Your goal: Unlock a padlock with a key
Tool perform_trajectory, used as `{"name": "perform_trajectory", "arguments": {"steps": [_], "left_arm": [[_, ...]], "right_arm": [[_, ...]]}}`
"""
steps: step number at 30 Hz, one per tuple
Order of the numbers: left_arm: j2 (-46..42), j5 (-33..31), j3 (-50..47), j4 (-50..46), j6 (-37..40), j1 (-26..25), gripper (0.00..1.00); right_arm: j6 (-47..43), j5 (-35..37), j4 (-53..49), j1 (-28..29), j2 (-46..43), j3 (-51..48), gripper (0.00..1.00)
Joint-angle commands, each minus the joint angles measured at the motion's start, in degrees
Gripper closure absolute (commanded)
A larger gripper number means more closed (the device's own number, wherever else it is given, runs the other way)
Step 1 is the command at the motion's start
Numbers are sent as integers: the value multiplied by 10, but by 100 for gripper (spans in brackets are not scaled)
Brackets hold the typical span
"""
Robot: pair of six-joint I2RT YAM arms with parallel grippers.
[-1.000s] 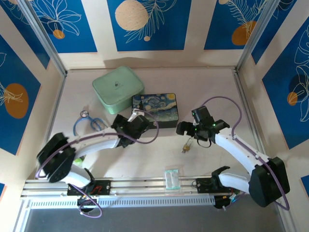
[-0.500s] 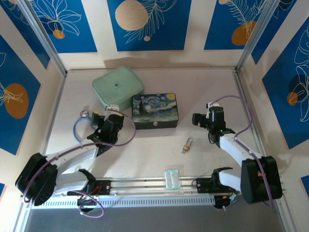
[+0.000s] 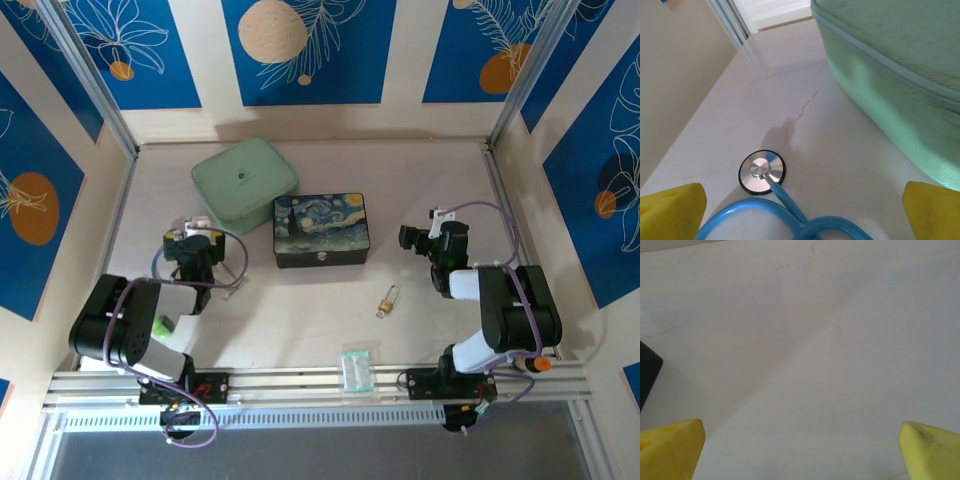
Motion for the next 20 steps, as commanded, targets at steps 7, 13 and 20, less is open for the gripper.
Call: {"name": "perform_trajectory", "arguments": {"steps": [7,13,20], "left_arm": [[51,156,10,96,-24,37,0],[48,156,17,74,-27,37,0],[45,155,14,74,-28,38,0]], "right_arm": [[-17,-11,60,1,0,2,1],[-18,-11,61,2,0,2,1],[-17,-21,55,-2,-2,2,1]]}}
